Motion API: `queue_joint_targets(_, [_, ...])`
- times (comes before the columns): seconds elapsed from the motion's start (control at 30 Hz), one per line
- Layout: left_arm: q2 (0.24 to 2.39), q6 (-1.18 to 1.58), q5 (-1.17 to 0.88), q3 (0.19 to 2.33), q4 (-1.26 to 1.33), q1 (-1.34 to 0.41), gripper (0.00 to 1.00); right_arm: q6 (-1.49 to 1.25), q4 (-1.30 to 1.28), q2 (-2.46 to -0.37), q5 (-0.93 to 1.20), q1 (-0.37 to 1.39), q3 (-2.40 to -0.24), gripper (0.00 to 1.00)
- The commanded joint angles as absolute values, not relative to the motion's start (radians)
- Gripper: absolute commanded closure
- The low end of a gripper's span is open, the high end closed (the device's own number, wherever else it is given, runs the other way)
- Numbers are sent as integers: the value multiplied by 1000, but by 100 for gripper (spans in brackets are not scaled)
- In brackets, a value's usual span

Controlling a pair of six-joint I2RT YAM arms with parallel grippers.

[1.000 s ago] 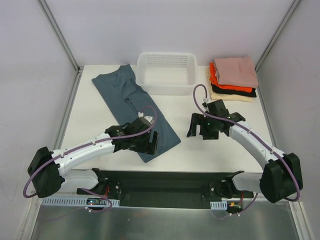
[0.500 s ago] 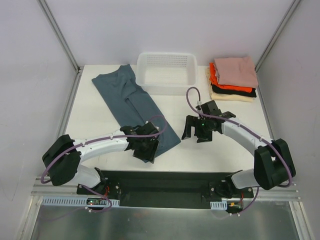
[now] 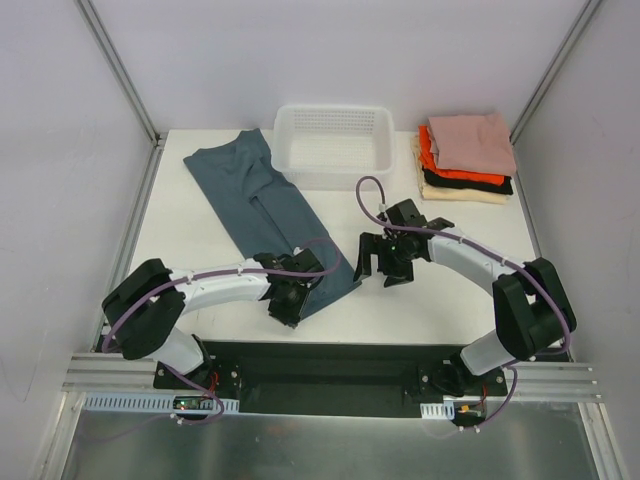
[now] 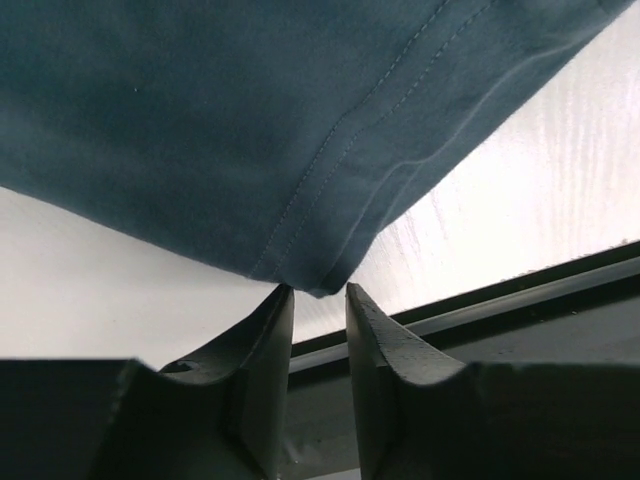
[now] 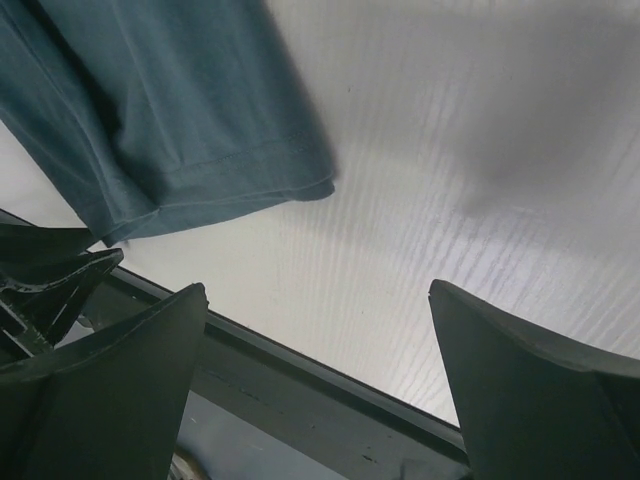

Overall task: Fold and stack the t-shirts
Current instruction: Fold the tshirt

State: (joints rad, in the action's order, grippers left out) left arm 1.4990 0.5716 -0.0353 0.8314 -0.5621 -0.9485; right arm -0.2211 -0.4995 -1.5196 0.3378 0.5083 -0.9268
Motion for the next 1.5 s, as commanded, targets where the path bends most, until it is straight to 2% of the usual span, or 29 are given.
queue_joint_targets(0.0, [1538, 543, 26, 862, -580, -959, 75, -238, -482, -1534, 324, 532, -971, 2])
queue_joint_targets(0.1, [1566, 548, 26, 874, -577, -960, 89, -256, -472, -1555, 305, 545, -976, 1])
queue_joint_targets(0.13, [1568, 548, 23, 876, -577, -960, 98, -261, -468, -1562, 304, 546, -974, 3])
queue_joint_targets(0.17, [1569, 551, 20, 871, -577, -962, 100, -273, -453, -1575, 302, 548, -974, 4])
queue_joint_targets(0.23, [1563, 568, 8, 861, -578, -962, 100, -282, -424, -1591, 296, 549, -982, 7])
queue_joint_targets(0.33, [1539, 598, 2, 847, -577, -965, 100, -298, -396, -1632, 296, 563, -1000, 19])
queue_joint_targets(0.5, [1491, 660, -12, 821, -577, -976, 100, -313, -374, -1722, 270, 594, -1032, 34])
queue_joint_targets(0.53, [1485, 669, -6, 815, -578, -977, 100, -317, -361, -1733, 267, 595, -1031, 40])
queue_joint_targets(0.6, [1476, 702, -6, 811, -577, -982, 100, -325, -353, -1753, 265, 600, -1026, 47])
queue_joint_targets(0.63, [1471, 710, -6, 811, -577, -985, 100, -327, -350, -1759, 265, 600, -1026, 58])
queue_joint_targets(0.7, [1467, 733, 23, 808, -577, -994, 100, -327, -350, -1766, 267, 603, -1020, 69])
queue_joint_targets(0.73, [1466, 741, 23, 805, -577, -1002, 100, -330, -339, -1763, 262, 603, -1014, 83])
queue_joint_targets(0.83, [1453, 765, 8, 798, -578, -1023, 100, -328, -345, -1734, 255, 603, -996, 99])
queue_joint_targets(0.93, [1430, 805, -39, 795, -578, -1049, 100, -322, -371, -1674, 253, 606, -942, 99])
queue_joint_targets(1.17, [1375, 913, -158, 854, -592, -1231, 100, -258, -529, -1337, 301, 609, -776, 99])
queue_joint_targets(1.33, [1313, 972, -135, 894, -661, -1255, 100, -212, -716, -1184, 318, 612, -779, 99])
queue_joint_targets(1.47, [1218, 977, -13, 916, -725, -1250, 100, -199, -716, -1166, 291, 612, -874, 99])
